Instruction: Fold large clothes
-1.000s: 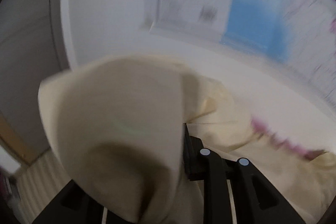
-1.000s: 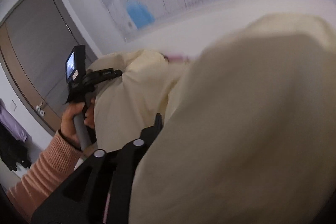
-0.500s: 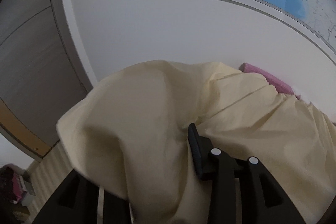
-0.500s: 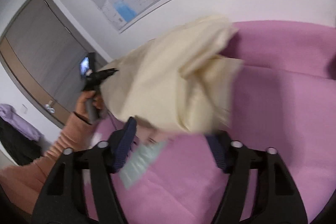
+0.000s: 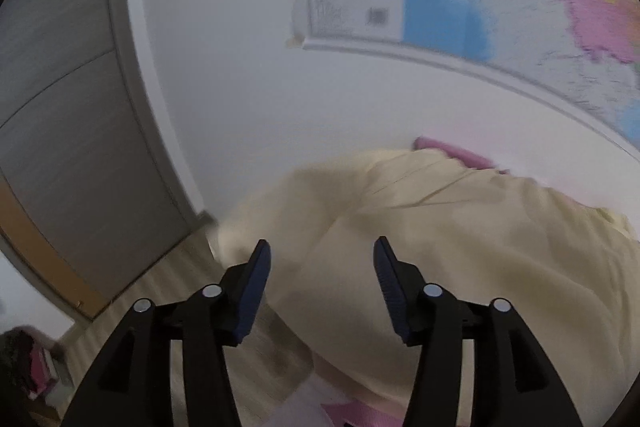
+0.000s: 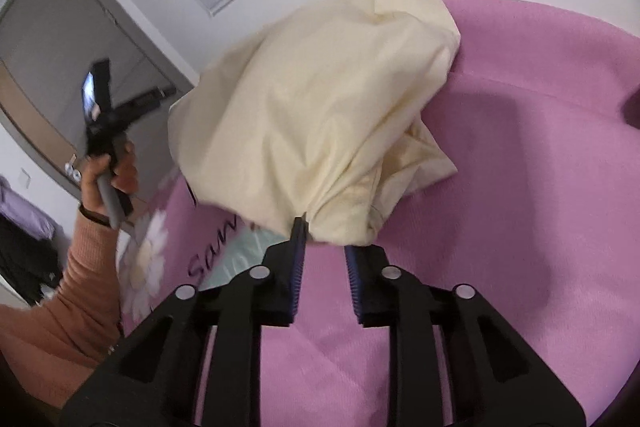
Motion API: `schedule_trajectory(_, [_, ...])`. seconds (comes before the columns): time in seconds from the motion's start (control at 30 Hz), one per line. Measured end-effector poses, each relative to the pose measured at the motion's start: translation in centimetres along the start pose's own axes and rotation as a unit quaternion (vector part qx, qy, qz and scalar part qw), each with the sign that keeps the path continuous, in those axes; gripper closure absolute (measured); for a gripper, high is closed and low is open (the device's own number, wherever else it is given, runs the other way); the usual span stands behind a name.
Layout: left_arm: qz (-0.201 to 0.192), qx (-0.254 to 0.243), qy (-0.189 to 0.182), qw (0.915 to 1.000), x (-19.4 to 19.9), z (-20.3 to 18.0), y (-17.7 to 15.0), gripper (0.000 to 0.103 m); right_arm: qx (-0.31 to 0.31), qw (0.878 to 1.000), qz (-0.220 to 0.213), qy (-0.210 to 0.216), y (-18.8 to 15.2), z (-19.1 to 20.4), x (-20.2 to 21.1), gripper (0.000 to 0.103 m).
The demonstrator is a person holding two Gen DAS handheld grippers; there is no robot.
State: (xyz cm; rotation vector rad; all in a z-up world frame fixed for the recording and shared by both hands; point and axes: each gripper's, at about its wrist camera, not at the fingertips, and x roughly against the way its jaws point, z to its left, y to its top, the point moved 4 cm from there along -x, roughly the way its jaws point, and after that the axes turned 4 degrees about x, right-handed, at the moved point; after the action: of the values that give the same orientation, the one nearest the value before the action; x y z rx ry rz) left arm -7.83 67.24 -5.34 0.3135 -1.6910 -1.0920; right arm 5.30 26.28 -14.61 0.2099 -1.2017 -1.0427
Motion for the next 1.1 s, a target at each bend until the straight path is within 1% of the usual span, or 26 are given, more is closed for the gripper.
schedule_trajectory(0.07, [-0.007,-0.013,-0.013,0.9998,1.6,-1.1,-0.6,0.045,0.016,1.000,-0.016,-0.010,0.4,0.4,1.5,0.074])
schedule_trajectory(0.13, [-0.030,-0.036,-0.031,0.9984,3.9,-2.6,-1.3,0.034,0.033,0.998,-0.041,-0.021,1.1,1.1,3.5,0.074])
schedule_trajectory(0.17, [-0.034,-0.039,-0.040,0.9979,4.5,-3.1,-1.5,0.032,0.042,0.997,-0.052,-0.024,1.5,1.4,4.1,0.073])
schedule_trajectory(0.2, [-0.034,-0.040,-0.056,0.9971,4.9,-3.6,-1.7,0.029,0.050,0.996,-0.065,-0.027,1.9,1.8,4.6,0.073])
schedule_trajectory(0.23, [-0.027,-0.037,-0.081,0.9957,5.3,-4.1,-1.9,0.029,0.057,0.994,-0.081,-0.038,2.5,2.2,5.2,0.070])
schedule_trajectory(0.27, [-0.021,-0.036,-0.096,0.9945,5.5,-4.6,-2.0,0.029,0.063,0.992,-0.099,-0.044,3.4,2.6,5.6,0.067])
schedule_trajectory(0.3, [-0.016,-0.035,-0.111,0.9931,5.6,-5.1,-2.3,0.028,0.067,0.991,-0.105,-0.043,3.9,2.8,5.5,0.066])
schedule_trajectory(0.33, [-0.011,-0.038,-0.115,0.9926,5.6,-5.7,-2.7,0.028,0.068,0.990,-0.113,-0.045,4.8,3.0,5.1,0.062])
schedule_trajectory(0.37, [-0.009,-0.042,-0.113,0.9927,5.6,-6.2,-2.9,0.028,0.064,0.989,-0.121,-0.050,6.0,3.1,4.6,0.062])
schedule_trajectory(0.43, [-0.003,-0.051,-0.120,0.9915,5.8,-7.4,-4.0,0.028,0.070,0.989,-0.118,-0.048,7.4,3.0,3.3,0.063])
schedule_trajectory(0.47, [-0.002,-0.054,-0.122,0.9911,5.9,-7.7,-4.3,0.028,0.068,0.988,-0.122,-0.059,8.3,2.9,2.3,0.062])
schedule_trajectory(0.53, [-0.002,-0.065,-0.118,0.9909,6.0,-8.6,-5.1,0.027,0.057,0.991,-0.109,-0.055,9.1,2.5,0.2,0.062])
schedule_trajectory(0.6, [-0.002,-0.069,-0.119,0.9904,5.7,-9.1,-5.7,0.027,0.046,0.994,-0.087,-0.052,8.9,1.9,-1.7,0.062])
schedule_trajectory(0.67, [0.002,-0.073,-0.124,0.9896,5.2,-9.5,-6.3,0.027,0.038,0.996,-0.053,-0.058,8.2,1.1,-3.7,0.063])
schedule_trajectory(0.7, [0.005,-0.075,-0.123,0.9895,5.0,-9.6,-6.7,0.026,0.032,0.998,-0.032,-0.052,7.7,0.7,-4.8,0.064])
schedule_trajectory(0.77, [0.009,-0.077,-0.118,0.9900,4.4,-9.7,-7.0,0.024,0.020,0.998,-0.020,-0.050,6.8,0.2,-5.8,0.065])
schedule_trajectory(0.9, [0.011,-0.081,-0.114,0.9901,4.6,-9.8,-7.5,0.024,0.023,0.997,-0.040,-0.058,6.6,0.6,-4.5,0.063])
schedule_trajectory(0.97, [0.011,-0.077,-0.124,0.9892,5.2,-9.8,-7.7,0.024,0.036,0.995,-0.062,-0.067,6.4,1.4,-3.2,0.063])
schedule_trajectory(1.03, [0.004,-0.073,-0.126,0.9893,6.0,-9.6,-8.1,0.022,0.055,0.993,-0.083,-0.066,5.9,2.4,-2.0,0.063])
schedule_trajectory(1.07, [-0.001,-0.073,-0.127,0.9892,6.4,-9.6,-8.3,0.021,0.072,0.990,-0.096,-0.070,5.6,3.2,-1.5,0.063])
schedule_trajectory(1.1, [-0.004,-0.074,-0.129,0.9889,6.8,-9.7,-8.6,0.020,0.081,0.989,-0.100,-0.078,5.2,3.5,-1.3,0.063])
